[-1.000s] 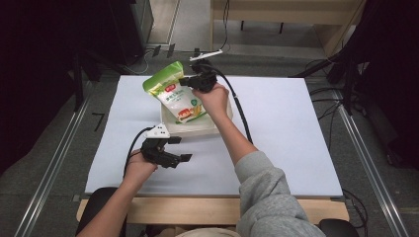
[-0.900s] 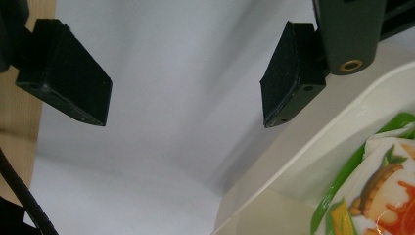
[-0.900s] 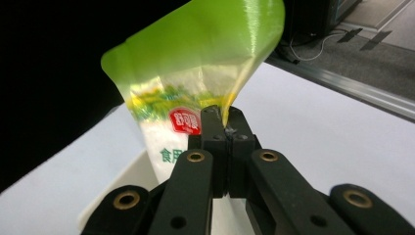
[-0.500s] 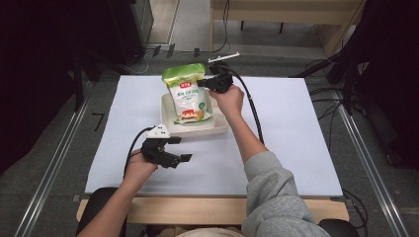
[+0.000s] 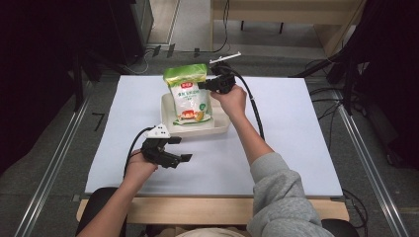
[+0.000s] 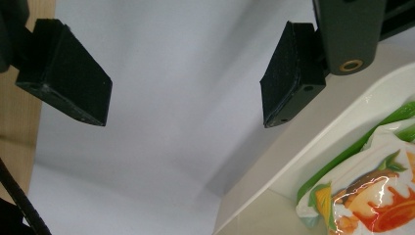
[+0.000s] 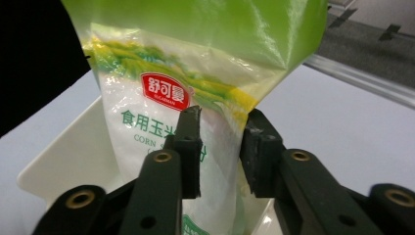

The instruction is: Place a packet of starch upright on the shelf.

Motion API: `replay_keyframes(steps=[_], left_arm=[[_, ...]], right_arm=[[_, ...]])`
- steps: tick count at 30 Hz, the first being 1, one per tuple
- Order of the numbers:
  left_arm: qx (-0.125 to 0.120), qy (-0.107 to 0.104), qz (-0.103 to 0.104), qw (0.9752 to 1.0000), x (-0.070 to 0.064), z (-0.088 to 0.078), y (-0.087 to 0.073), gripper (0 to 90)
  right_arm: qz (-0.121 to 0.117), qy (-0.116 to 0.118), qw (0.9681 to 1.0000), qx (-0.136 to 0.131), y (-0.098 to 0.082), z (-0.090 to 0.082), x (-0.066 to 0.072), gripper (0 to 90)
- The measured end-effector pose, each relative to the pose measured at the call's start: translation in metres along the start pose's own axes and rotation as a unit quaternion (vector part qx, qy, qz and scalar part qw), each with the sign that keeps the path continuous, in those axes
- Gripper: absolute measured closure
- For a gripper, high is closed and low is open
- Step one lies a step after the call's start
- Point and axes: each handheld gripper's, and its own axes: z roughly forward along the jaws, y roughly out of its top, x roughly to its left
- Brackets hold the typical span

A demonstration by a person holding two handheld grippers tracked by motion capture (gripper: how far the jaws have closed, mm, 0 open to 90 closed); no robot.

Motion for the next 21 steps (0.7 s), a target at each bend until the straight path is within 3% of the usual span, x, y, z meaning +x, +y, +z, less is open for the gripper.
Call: replay_keyframes(steps=[4,8,14,21], left_arm=[[-0.002,0.001,-0.003,1.0000,0.000,0.000,0.000,20.0],[-0.001,0.002,-0.002,1.0000,0.000,0.000,0.000,20.0],[0.000,0.002,-0.003,1.0000,0.000,0.001,0.000,20.0],[0.001,0.002,-0.003,1.0000,0.000,0.001,0.000,20.0]], right_arm=[[-0.031,-0.010,0.9995,-0.006,0.001,-0.009,0.005,62.2],[-0.035,-0.017,0.9992,-0.002,0.002,-0.020,0.009,57.0],[-0.044,-0.004,0.9990,0.003,-0.004,-0.039,0.014,56.0],[-0.063,-0.002,0.9979,0.015,-0.022,-0.060,0.020,51.4]])
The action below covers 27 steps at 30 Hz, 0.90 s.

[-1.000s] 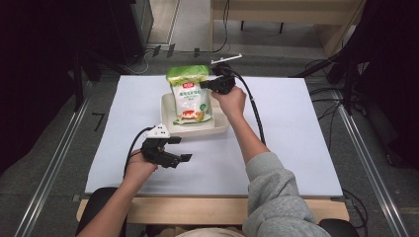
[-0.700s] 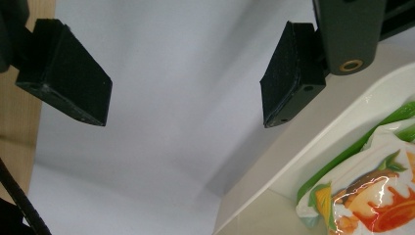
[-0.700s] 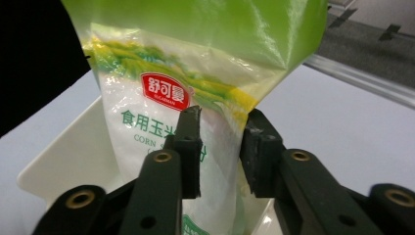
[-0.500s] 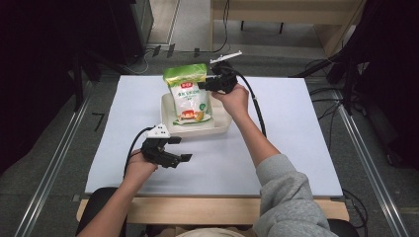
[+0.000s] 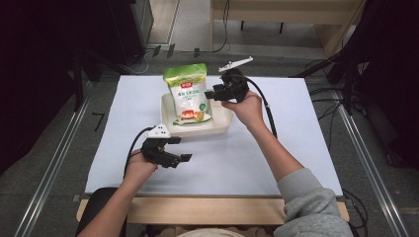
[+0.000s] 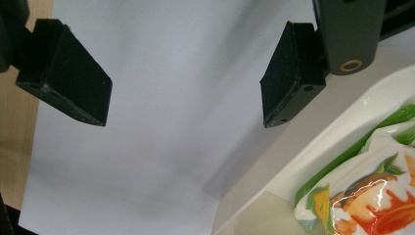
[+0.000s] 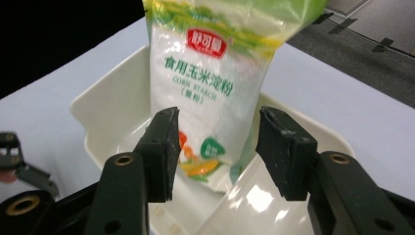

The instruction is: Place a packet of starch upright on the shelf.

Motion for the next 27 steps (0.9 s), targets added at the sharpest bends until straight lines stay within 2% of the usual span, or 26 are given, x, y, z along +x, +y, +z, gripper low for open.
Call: replay_keyframes(steps=[9,11,12,14,16,17,19,20,21,23,24,26,27], left_arm=[[0.003,0.003,-0.002,1.0000,0.001,0.000,0.000,20.0],[0.003,0.003,-0.003,1.0000,0.001,0.001,0.000,20.0],[0.003,0.003,-0.003,1.0000,0.001,0.001,0.000,20.0],[0.003,0.004,-0.004,1.0000,0.001,0.001,0.000,20.0],[0.004,0.004,-0.005,1.0000,0.000,0.001,0.000,20.0],[0.004,0.005,-0.004,1.0000,0.001,0.001,0.000,20.0],[0.004,0.005,-0.004,1.0000,0.001,0.001,0.000,20.0],[0.005,0.006,-0.004,1.0000,0.001,0.001,0.000,19.9],[0.005,0.006,-0.004,1.0000,0.001,0.001,0.000,19.9],[0.006,0.006,-0.003,1.0000,0.001,0.001,0.000,19.9],[0.005,0.006,-0.004,1.0000,0.001,0.001,0.000,19.9],[0.005,0.006,-0.004,1.0000,0.001,0.001,0.000,19.9],[0.006,0.006,-0.004,1.0000,0.001,0.001,0.000,19.9]], right_arm=[[-0.005,0.006,0.9999,0.015,-0.034,-0.027,0.001,45.5],[-0.006,0.004,0.9998,0.020,-0.048,-0.036,0.001,44.4],[-0.006,0.004,0.9998,0.020,-0.048,-0.036,0.001,44.4],[0.000,0.005,0.9997,0.022,-0.065,-0.045,0.001,43.8],[0.001,0.006,0.9997,0.023,-0.070,-0.047,0.001,43.5],[0.003,0.004,0.9996,0.026,-0.082,-0.052,0.001,43.5],[0.003,0.004,0.9996,0.028,-0.087,-0.055,0.002,43.6],[0.005,0.005,0.9996,0.027,-0.097,-0.059,0.001,43.5],[0.005,0.005,0.9996,0.027,-0.097,-0.059,0.001,43.5],[0.015,0.003,0.9994,0.031,-0.114,-0.064,0.001,43.5],[0.015,0.003,0.9994,0.031,-0.114,-0.064,0.001,43.5],[0.017,0.004,0.9993,0.034,-0.125,-0.066,0.002,43.4],[0.018,0.002,0.9993,0.033,-0.138,-0.069,0.004,43.2]])
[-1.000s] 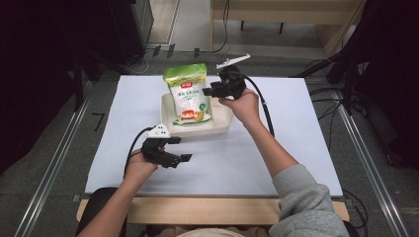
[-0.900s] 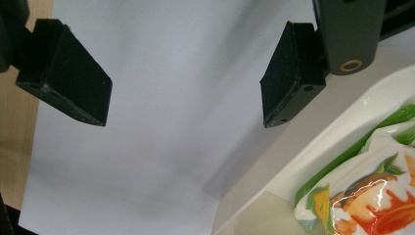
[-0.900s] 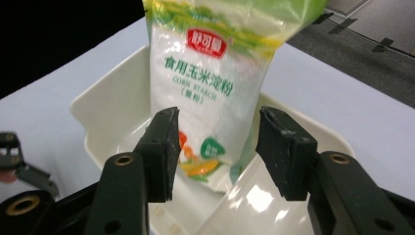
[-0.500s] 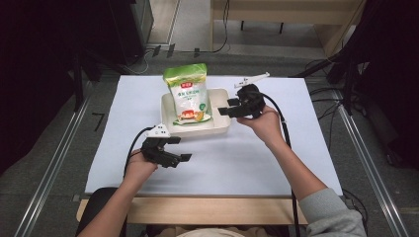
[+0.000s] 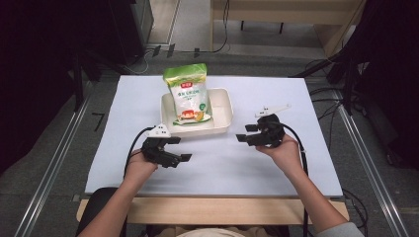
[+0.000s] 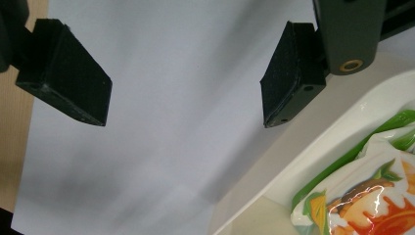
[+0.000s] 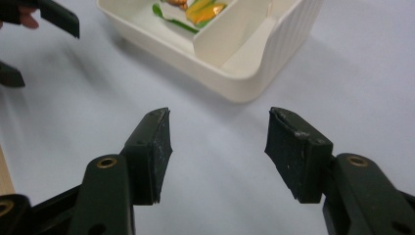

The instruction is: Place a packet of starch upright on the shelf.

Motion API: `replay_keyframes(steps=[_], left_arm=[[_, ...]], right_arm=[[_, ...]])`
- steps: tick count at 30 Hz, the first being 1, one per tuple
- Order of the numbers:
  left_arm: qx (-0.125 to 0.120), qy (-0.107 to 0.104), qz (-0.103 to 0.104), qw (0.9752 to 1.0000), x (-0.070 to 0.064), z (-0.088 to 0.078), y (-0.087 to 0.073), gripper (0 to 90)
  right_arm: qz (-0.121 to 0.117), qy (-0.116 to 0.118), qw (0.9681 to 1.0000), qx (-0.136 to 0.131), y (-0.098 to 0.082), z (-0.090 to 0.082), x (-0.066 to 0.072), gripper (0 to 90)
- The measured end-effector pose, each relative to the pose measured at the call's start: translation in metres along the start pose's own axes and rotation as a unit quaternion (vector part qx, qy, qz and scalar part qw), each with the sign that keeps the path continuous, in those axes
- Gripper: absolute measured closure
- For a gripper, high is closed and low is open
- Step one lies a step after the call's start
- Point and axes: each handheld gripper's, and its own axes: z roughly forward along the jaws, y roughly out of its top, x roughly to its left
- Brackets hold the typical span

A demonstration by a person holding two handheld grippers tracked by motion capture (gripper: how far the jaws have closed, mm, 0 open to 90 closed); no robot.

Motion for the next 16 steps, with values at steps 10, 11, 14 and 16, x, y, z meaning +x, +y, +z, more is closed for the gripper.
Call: replay_keyframes(steps=[10,11,14,16], left_arm=[[0.008,-0.003,0.008,0.9999,-0.002,-0.001,0.000,19.9],[0.007,-0.003,0.008,0.9999,-0.002,-0.001,0.000,19.9],[0.006,-0.003,0.007,1.0000,-0.001,-0.001,0.000,19.9],[0.008,0.000,0.004,1.0000,-0.001,0.000,0.000,19.9]], right_arm=[[-0.016,-0.001,0.9999,0.004,-0.025,0.006,0.010,44.5],[-0.016,0.000,0.9999,0.002,-0.025,0.008,0.010,44.5],[-0.014,0.000,0.9999,0.005,-0.025,0.010,0.009,45.6],[-0.015,-0.002,0.9999,0.005,-0.025,0.011,0.007,48.3]])
